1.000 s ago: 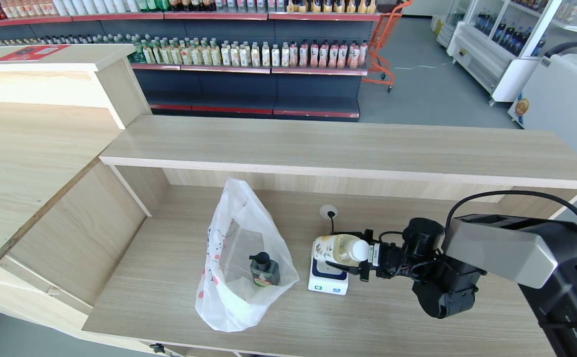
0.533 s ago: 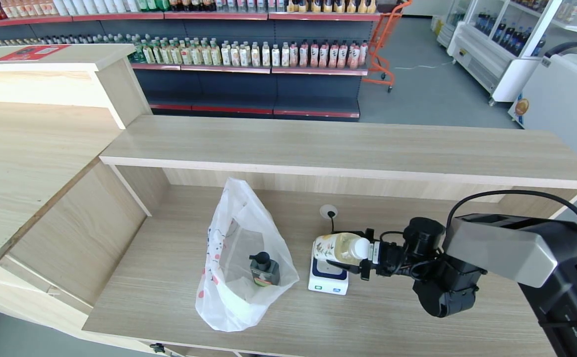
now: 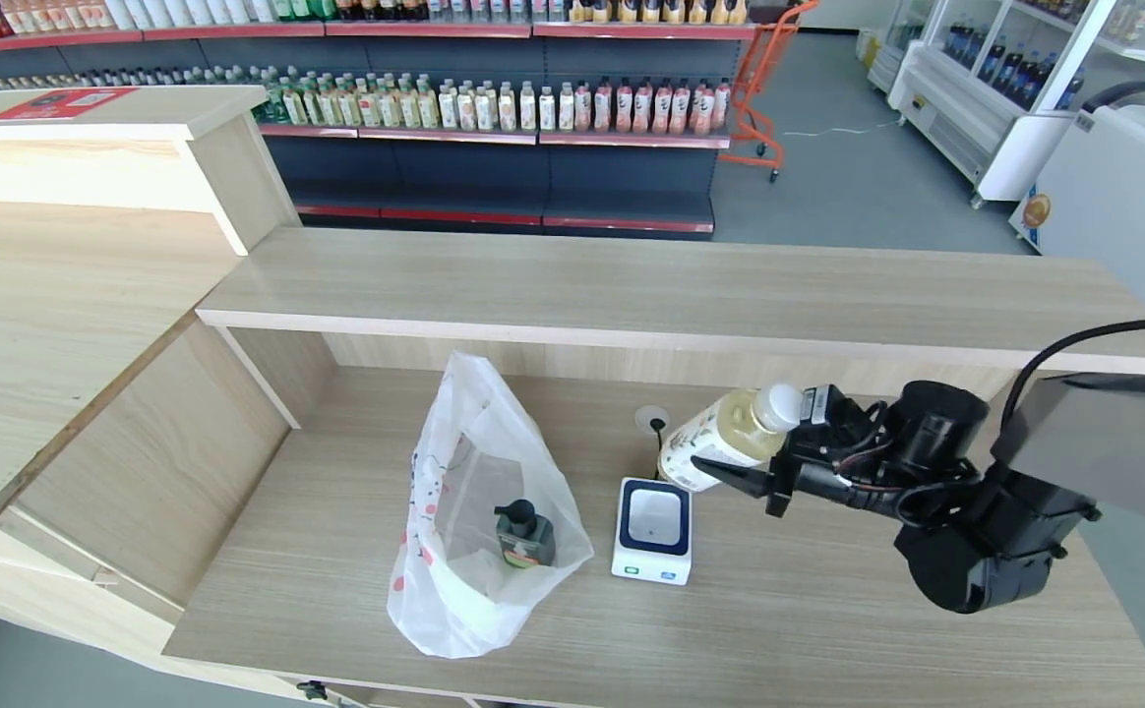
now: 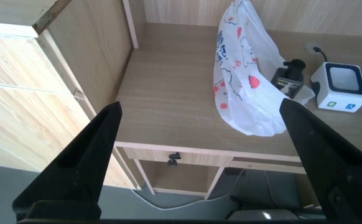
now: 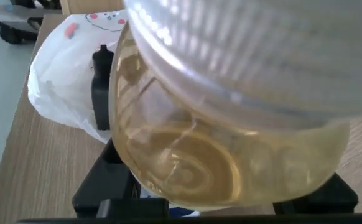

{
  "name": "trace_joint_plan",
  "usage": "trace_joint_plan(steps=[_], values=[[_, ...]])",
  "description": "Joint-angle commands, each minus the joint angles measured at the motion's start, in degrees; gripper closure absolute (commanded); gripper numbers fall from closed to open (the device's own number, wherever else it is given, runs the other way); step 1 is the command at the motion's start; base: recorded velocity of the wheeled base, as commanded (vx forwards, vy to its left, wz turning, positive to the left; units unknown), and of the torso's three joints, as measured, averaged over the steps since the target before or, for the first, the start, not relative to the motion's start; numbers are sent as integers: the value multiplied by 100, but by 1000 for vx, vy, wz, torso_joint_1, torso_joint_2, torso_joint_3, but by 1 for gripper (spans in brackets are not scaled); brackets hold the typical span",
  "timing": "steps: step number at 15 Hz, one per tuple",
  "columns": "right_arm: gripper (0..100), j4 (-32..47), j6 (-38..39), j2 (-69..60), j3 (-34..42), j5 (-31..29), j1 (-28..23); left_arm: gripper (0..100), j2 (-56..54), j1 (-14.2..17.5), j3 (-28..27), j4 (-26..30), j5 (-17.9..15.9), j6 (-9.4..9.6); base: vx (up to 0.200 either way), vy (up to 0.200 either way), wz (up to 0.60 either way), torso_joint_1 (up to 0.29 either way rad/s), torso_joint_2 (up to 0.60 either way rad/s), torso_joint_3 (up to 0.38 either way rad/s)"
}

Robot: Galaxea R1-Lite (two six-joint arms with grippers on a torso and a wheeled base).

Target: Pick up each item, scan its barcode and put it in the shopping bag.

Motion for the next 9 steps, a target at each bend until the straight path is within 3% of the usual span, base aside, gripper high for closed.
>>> trace_joint_plan(steps=[1,4,9], values=[[100,-14,1296,-1450,1325,-958,76,0,-2,0,1,-1,-2,-4,0,0,0,0,0,0],[100,-14,2412,-1530,1940,-1907,252,0,-2,0,1,-1,-2,-4,0,0,0,0,0,0],[100,-14,3089,-1512,2222,-2267,235,0,-2,0,1,-1,-2,-4,0,0,0,0,0,0]])
